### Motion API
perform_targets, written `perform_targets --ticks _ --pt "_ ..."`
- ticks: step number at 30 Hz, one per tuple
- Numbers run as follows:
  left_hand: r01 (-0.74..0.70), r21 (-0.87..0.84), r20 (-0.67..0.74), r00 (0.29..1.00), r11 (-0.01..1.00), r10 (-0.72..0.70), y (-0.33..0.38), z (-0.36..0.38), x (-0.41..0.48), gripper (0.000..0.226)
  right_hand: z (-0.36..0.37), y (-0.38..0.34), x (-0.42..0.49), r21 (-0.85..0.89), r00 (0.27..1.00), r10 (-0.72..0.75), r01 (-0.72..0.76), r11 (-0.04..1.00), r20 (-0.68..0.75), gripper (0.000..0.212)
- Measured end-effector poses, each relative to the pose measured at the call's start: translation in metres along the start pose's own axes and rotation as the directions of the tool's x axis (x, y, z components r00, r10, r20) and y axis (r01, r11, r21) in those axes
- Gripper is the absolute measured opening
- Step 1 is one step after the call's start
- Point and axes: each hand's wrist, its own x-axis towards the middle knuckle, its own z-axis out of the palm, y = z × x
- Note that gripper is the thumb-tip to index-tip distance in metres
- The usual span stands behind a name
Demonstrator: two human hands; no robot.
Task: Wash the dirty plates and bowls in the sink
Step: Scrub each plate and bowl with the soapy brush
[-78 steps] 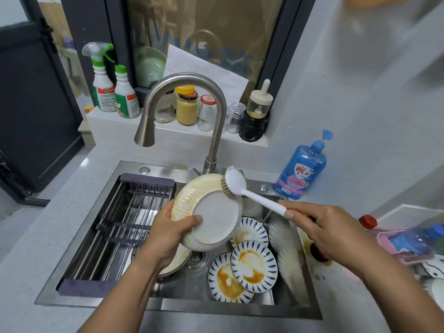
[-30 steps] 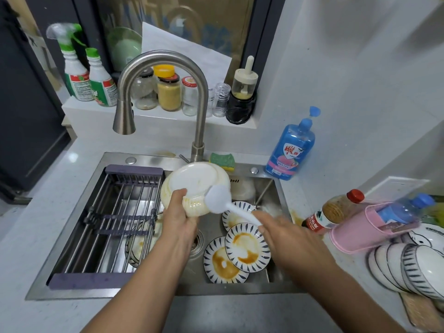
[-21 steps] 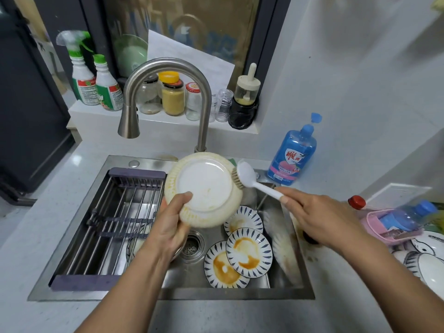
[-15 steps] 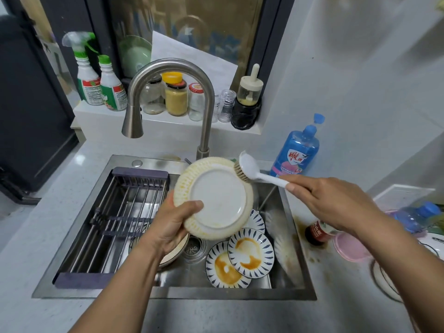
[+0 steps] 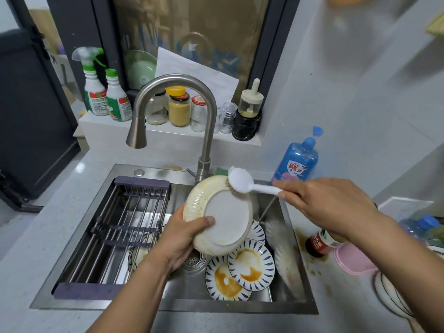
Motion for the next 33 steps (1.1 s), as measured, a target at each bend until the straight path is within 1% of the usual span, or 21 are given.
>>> perform_targets --ticks 2,4,7,9,12,15,17,18,19,20,21,22,24,25,26,27,28,29,31,33 --pt "0.003 -0.143 0.013 1.000 0.990 -0.001 0.004 0.007 -0.001 0.052 0.010 -0.008 -0.007 -0.030 1.000 -0.010 0.010 1.000 -0.026 0.047" --pt "0.022 -0.250 0.033 0.999 0.968 -0.014 0.003 0.012 0.001 0.050 0.023 -0.024 -0.008 -0.049 0.996 -0.055 0.052 0.997 -0.070 0.048" --pt "0.059 -0.358 0.036 0.998 0.932 -0.049 -0.002 0.013 0.002 0.052 0.040 -0.039 -0.002 -0.068 0.989 -0.090 0.082 0.994 -0.121 0.048" --pt "0.053 -0.380 0.017 0.999 0.923 -0.050 -0.004 0.011 0.001 0.052 0.041 -0.035 -0.001 -0.050 0.994 -0.037 0.033 0.998 -0.101 0.046" --pt "0.020 -0.399 -0.024 0.999 0.917 -0.032 -0.003 0.005 0.003 0.052 0.038 -0.023 -0.011 0.033 1.000 0.013 -0.014 0.999 0.027 0.041" --pt "0.007 -0.388 -0.080 0.996 0.921 -0.042 -0.003 0.003 0.007 0.067 0.036 -0.034 -0.024 0.155 0.990 -0.044 0.023 0.988 0.132 0.039" --pt "0.024 -0.377 -0.073 0.996 0.926 -0.056 -0.006 0.008 0.007 0.088 0.038 -0.047 -0.022 0.220 0.989 -0.076 0.047 0.974 0.124 0.041" --pt "0.033 -0.384 -0.047 0.997 0.923 -0.055 -0.008 0.010 0.005 0.092 0.039 -0.051 -0.016 0.225 0.993 -0.073 0.051 0.973 0.092 0.042" --pt "0.035 -0.386 -0.023 0.999 0.922 -0.048 -0.009 0.012 0.004 0.087 0.040 -0.051 -0.008 0.215 0.997 -0.051 0.038 0.976 0.055 0.042" --pt "0.037 -0.392 -0.010 0.999 0.919 -0.045 -0.011 0.012 0.004 0.074 0.040 -0.047 -0.001 0.199 1.000 -0.014 0.009 0.980 0.023 0.041" --pt "0.040 -0.394 -0.009 0.999 0.918 -0.047 -0.012 0.011 0.004 0.062 0.039 -0.042 0.004 0.185 1.000 0.026 -0.027 0.982 0.005 0.039" --pt "0.044 -0.391 -0.008 0.999 0.919 -0.051 -0.013 0.010 0.005 0.055 0.038 -0.035 0.007 0.171 0.998 0.060 -0.061 0.983 0.012 0.037" --pt "0.046 -0.403 -0.002 0.999 0.914 -0.051 -0.011 0.004 0.010 0.053 0.043 -0.023 0.010 0.199 0.994 0.089 -0.100 0.975 0.065 0.034" --pt "0.047 -0.412 -0.004 0.999 0.910 -0.053 -0.009 0.003 0.012 0.054 0.047 -0.020 0.009 0.275 0.991 0.099 -0.120 0.954 0.091 0.034" --pt "0.044 -0.418 -0.008 0.999 0.907 -0.052 -0.007 0.002 0.013 0.054 0.051 -0.018 0.009 0.402 0.988 0.115 -0.145 0.904 0.100 0.033" --pt "0.039 -0.408 -0.010 0.999 0.912 -0.047 -0.005 0.002 0.015 0.053 0.057 -0.016 0.012 0.557 0.985 0.145 -0.172 0.813 0.094 0.033" --pt "0.033 -0.369 -0.015 0.999 0.929 -0.041 -0.005 0.001 0.017 0.053 0.062 -0.016 0.015 0.695 0.979 0.187 -0.190 0.693 0.082 0.033" --pt "0.024 -0.301 -0.016 0.999 0.953 -0.030 -0.002 0.002 0.019 0.052 0.066 -0.016 0.020 0.795 0.968 0.236 -0.208 0.570 0.085 0.035" --pt "0.018 -0.076 -0.023 1.000 0.997 -0.020 0.001 0.003 0.024 0.051 0.075 -0.016 0.031 0.903 0.940 0.300 -0.264 0.338 0.162 0.038" --pt "0.007 0.196 0.000 1.000 0.981 -0.007 0.006 0.005 0.031 0.053 0.082 -0.020 0.040 0.935 0.920 0.306 -0.308 0.176 0.245 0.040"
